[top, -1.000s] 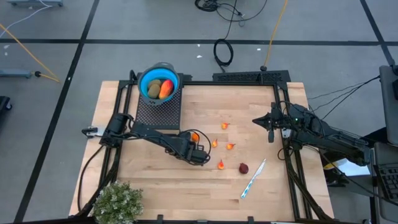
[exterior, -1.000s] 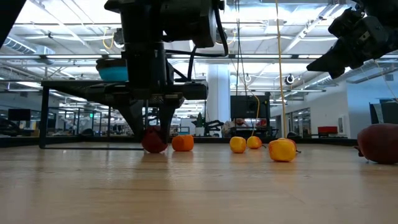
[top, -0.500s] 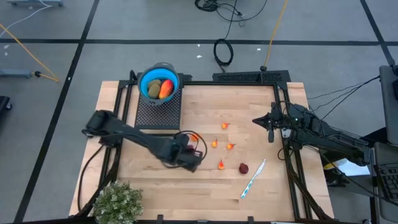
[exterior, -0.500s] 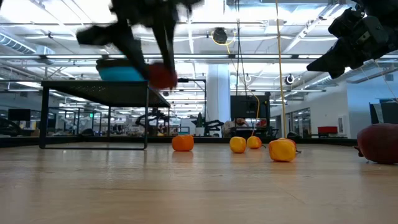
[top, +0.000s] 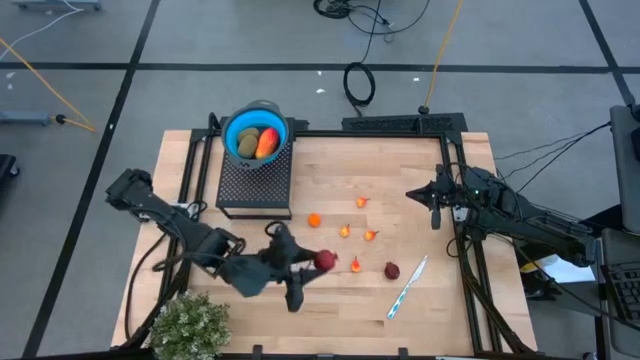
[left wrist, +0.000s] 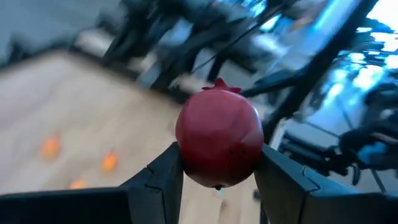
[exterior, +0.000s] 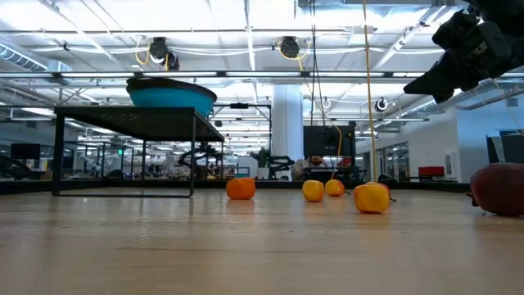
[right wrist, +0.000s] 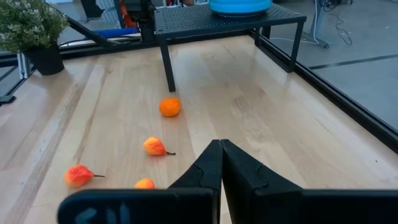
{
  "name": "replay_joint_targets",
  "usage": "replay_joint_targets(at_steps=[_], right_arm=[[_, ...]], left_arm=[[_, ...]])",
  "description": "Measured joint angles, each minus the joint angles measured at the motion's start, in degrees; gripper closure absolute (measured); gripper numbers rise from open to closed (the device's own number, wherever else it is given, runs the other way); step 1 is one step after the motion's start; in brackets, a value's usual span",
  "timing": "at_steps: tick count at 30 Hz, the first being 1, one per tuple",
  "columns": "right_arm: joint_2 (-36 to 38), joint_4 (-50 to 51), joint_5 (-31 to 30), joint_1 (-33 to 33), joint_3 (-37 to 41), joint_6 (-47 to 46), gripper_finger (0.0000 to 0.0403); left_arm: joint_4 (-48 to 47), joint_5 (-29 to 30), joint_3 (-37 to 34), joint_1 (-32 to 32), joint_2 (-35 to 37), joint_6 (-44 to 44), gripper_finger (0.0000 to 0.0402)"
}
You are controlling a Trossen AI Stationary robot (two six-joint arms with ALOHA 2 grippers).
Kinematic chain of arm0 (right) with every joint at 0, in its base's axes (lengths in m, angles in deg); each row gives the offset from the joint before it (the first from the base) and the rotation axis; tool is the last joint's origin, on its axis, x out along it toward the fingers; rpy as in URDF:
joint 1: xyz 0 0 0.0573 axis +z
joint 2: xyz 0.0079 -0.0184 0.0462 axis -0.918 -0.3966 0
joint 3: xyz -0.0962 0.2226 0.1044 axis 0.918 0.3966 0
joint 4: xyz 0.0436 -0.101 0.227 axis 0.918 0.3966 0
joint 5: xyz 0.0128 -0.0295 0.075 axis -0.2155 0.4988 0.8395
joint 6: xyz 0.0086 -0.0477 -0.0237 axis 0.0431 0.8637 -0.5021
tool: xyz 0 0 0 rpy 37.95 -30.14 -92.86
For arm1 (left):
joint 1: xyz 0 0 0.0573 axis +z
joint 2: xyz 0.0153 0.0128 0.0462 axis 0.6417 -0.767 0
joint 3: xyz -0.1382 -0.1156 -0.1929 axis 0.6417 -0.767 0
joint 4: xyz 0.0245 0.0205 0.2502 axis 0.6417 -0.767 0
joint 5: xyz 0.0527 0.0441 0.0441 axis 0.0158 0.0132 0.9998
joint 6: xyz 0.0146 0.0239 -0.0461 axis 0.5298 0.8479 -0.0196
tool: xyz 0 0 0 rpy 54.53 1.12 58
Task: Pick & Place Fruit
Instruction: Put the left pomegranate into the blue strainer bowl on the shelf
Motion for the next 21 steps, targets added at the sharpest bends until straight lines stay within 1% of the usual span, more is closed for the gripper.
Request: replay_joint_targets(at_steps=[2,4,8,13,18,21], right_arm=[[0.0,0.0,0.0,0.0,0.0,0.8,0.0403],[0.0,0.0,0.0,0.0,0.0,1.2,0.0403],[0.0,0.0,0.0,0.0,0.0,1.3,0.0403],[0.0,0.0,0.0,0.0,0.0,1.3,0.0403],[0.0,0.0,0.0,0.0,0.0,1.6,0.0403],[0.0,0.0,0.0,0.0,0.0,2.9,0.0403]], left_arm=[[7.1,-0.8,0.0,-0.5,-0.1,7.8,0.0239],[13.3,-2.8,0.0,-0.7,-0.1,13.9,0.0239],[24.1,-9.7,0.0,-0.7,-0.1,25.0,0.0238],[35.2,-23.7,0.0,-0.7,-0.1,39.3,0.0238],[42.5,-39.9,0.0,-0.7,-0.1,50.2,0.0238],[44.6,-48.4,0.0,-0.7,-0.1,56.3,0.0238]])
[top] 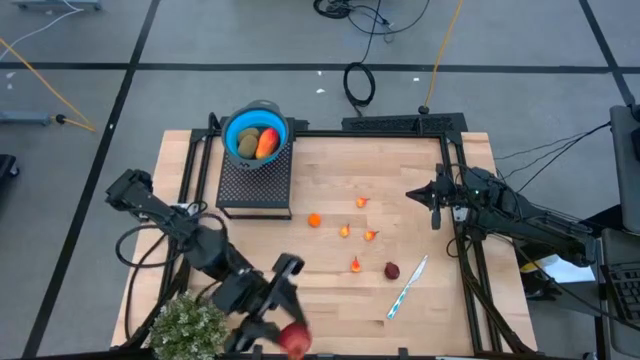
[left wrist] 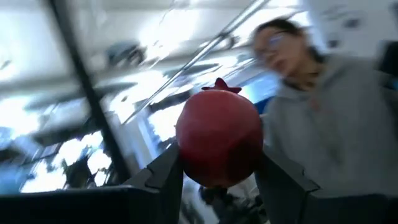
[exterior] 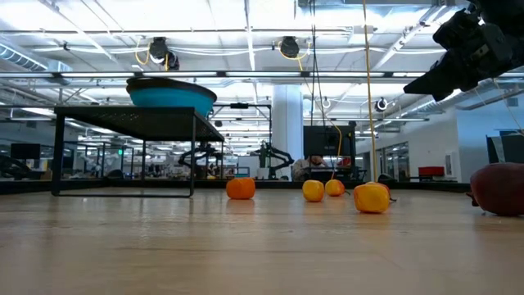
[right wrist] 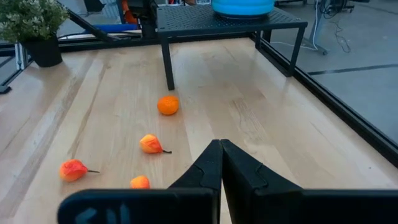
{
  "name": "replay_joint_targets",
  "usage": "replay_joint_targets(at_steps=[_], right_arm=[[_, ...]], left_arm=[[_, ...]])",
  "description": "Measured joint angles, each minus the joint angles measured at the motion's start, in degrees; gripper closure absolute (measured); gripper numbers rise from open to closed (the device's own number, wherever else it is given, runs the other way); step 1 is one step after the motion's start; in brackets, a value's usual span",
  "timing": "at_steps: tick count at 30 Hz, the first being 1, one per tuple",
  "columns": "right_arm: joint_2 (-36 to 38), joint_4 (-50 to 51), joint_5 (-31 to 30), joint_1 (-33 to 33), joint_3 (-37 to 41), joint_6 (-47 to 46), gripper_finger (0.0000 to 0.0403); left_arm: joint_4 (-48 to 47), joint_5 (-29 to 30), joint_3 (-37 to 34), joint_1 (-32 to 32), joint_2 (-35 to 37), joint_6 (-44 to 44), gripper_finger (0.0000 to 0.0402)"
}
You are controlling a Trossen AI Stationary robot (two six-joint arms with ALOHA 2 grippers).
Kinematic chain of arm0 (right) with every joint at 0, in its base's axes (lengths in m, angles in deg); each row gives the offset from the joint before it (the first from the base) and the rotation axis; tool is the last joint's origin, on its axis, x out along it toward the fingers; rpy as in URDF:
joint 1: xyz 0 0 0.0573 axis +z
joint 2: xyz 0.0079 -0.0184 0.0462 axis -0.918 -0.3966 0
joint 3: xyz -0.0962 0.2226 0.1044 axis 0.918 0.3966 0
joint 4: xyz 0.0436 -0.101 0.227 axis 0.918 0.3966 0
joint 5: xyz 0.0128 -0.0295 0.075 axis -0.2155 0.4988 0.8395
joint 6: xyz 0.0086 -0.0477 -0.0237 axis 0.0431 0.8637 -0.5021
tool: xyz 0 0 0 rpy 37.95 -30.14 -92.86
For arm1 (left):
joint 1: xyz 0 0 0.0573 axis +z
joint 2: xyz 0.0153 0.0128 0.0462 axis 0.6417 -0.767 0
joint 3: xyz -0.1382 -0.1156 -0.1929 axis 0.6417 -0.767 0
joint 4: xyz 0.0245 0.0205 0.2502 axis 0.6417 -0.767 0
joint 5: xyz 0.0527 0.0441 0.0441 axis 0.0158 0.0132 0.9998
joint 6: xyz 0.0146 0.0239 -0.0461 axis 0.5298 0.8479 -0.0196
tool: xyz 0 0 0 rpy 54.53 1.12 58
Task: Pick & Place Fruit
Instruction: Put the left pomegranate into the blue strainer bowl on the shelf
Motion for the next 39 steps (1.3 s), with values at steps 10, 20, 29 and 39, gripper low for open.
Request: replay_joint_targets(at_steps=[10,20,29,39], right_arm=[[0.0,0.0,0.0,0.0,0.0,2.5,0.0403],[0.0,0.0,0.0,0.0,0.0,2.9,0.0403],[0.0,0.0,0.0,0.0,0.0,2.9,0.0403],[0.0,0.0,0.0,0.0,0.0,2.9,0.0403]], left_arm=[[1.4,-4.0,0.0,0.3,0.0,4.5,0.0238],[21.0,2.0,0.0,0.4,0.0,0.8,0.0238],[24.3,1.9,0.0,0.4,0.0,0.9,0.0238],[-5.5,24.3,-0.1,1.3,-0.1,-18.0,0.0238]])
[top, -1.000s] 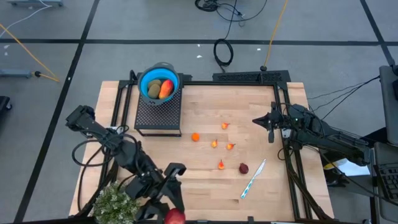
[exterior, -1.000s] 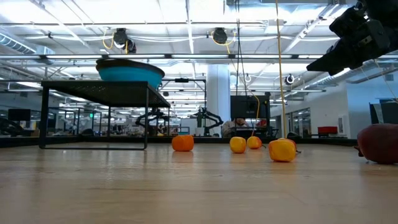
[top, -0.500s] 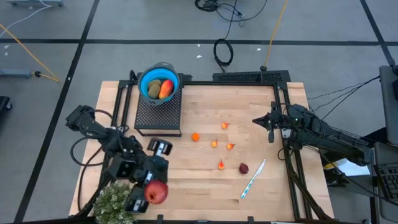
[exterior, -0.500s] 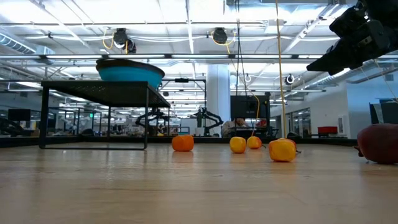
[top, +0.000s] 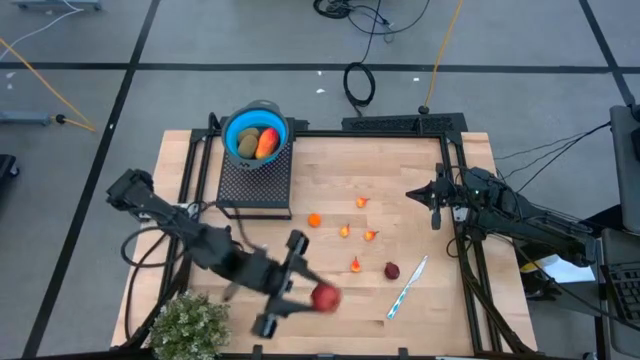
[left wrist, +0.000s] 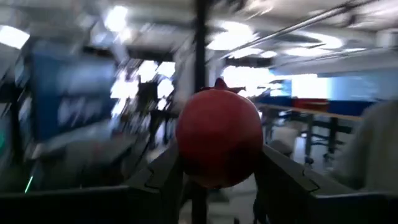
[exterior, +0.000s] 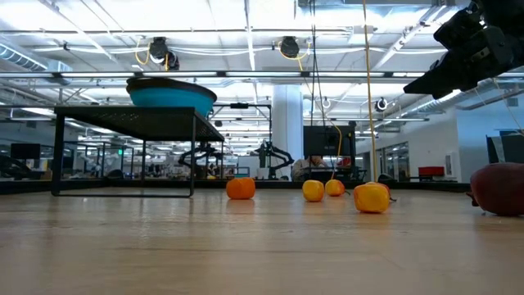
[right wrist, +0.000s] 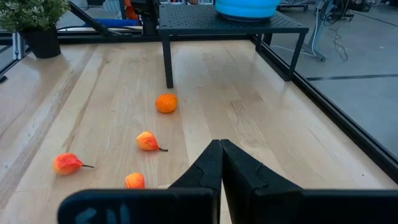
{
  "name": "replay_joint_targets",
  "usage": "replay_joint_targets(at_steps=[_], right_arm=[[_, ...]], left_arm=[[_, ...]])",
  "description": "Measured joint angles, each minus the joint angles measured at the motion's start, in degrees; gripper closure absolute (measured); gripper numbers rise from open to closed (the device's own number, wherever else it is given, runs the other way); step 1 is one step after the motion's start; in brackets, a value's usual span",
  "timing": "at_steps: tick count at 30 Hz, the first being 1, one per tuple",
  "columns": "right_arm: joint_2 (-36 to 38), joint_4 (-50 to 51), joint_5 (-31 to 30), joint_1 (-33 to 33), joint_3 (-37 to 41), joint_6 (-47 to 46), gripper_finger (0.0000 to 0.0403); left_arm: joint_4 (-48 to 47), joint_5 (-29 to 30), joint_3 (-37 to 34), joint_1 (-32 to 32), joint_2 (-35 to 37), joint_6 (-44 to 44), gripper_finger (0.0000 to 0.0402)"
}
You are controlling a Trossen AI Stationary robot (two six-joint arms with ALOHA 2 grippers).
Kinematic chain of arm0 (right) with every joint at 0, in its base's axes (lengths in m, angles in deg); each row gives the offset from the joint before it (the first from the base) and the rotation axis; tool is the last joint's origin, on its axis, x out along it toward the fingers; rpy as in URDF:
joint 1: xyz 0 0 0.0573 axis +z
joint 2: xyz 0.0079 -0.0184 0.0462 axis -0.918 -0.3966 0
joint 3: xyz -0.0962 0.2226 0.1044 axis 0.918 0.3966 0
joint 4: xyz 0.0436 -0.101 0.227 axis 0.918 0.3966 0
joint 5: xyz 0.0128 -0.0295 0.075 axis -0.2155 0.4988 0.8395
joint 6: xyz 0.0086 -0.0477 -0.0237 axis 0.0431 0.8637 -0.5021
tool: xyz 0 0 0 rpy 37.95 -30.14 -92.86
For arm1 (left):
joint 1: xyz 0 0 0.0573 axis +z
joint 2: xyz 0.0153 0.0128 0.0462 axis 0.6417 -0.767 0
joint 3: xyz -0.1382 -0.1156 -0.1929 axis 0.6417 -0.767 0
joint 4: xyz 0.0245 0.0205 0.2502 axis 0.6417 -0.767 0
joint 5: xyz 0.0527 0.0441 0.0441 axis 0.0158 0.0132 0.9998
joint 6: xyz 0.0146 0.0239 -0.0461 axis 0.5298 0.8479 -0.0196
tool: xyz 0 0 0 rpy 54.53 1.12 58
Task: Pick & Place Fruit
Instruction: Put the left pomegranate into the blue strainer bowl on the shelf
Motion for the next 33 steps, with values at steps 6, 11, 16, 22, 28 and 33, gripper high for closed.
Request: replay_joint_targets(at_steps=[6,11,16,22,28,33], right_arm=[[0.0,0.0,0.0,0.0,0.0,-0.1,0.0403],[0.0,0.0,0.0,0.0,0.0,-0.2,0.0403],[0.0,0.0,0.0,0.0,0.0,-0.2,0.0403],[0.0,0.0,-0.4,0.0,0.0,-0.2,0.0403],[0.0,0.0,-3.2,0.0,0.0,-0.2,0.0403],[0.0,0.0,-7.8,0.0,0.0,-0.2,0.0403]], left_arm=[[-17.3,9.6,0.0,2.8,0.0,-24.3,0.0238],[-33.9,11.7,0.0,7.2,0.0,-43.0,0.0238],[-47.1,11.7,0.0,12.4,0.0,-52.1,0.0238],[-56.5,11.8,0.1,18.8,2.5,-52.0,0.0238],[-60.7,17.4,0.1,25.2,7.4,-44.1,0.0238],[-61.9,23.8,0.1,30.1,11.0,-35.4,0.0238]])
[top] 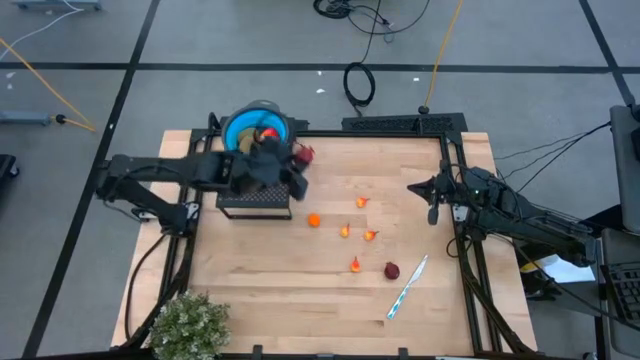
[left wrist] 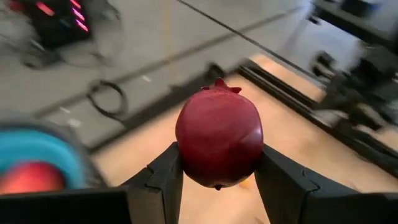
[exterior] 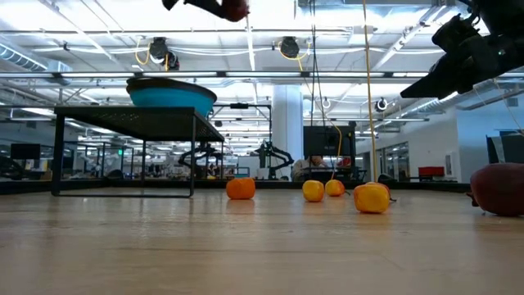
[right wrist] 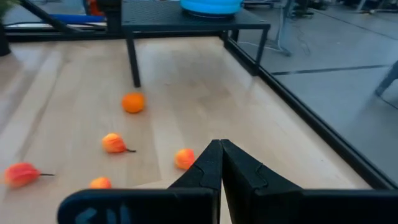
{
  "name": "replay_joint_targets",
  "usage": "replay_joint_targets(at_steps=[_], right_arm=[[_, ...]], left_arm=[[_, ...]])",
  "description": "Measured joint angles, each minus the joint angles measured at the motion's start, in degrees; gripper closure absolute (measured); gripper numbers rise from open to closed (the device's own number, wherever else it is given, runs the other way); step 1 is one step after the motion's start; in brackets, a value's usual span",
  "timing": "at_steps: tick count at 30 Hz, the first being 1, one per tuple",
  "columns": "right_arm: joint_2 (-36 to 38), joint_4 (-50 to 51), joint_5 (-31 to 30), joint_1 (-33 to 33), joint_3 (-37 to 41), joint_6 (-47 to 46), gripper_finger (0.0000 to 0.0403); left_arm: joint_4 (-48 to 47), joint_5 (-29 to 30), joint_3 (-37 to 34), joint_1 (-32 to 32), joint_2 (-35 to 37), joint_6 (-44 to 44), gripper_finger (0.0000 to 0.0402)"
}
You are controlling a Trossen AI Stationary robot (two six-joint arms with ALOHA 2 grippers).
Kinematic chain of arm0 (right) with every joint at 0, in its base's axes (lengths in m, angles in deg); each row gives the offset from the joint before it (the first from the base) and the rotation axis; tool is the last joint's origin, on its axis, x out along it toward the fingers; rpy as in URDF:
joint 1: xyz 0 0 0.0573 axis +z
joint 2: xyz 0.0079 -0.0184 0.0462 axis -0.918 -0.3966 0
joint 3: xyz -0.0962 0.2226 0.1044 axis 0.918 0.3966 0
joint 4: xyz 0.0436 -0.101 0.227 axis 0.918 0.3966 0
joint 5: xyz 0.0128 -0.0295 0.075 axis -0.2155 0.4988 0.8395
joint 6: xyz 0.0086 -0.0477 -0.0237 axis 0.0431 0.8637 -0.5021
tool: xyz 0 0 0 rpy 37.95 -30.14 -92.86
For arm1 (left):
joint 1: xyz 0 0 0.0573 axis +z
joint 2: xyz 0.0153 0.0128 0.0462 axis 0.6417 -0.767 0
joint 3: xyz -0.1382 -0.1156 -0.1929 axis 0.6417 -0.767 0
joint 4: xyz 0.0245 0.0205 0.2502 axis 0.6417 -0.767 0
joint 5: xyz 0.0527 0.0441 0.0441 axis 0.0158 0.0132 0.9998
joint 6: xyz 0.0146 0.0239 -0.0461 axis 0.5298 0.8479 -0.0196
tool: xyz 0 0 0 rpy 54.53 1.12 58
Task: Pick & Place Fruit
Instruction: Put the left pomegranate into the blue strainer bowl on the shelf
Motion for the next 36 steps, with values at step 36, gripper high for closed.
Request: replay_joint_targets(at_steps=[36], right_arm=[[0.0,0.0,0.0,0.0,0.0,-0.4,0.0403]], left_arm=[[-20.5,-15.1,-1.1,35.8,-2.4,2.9,0.0238]])
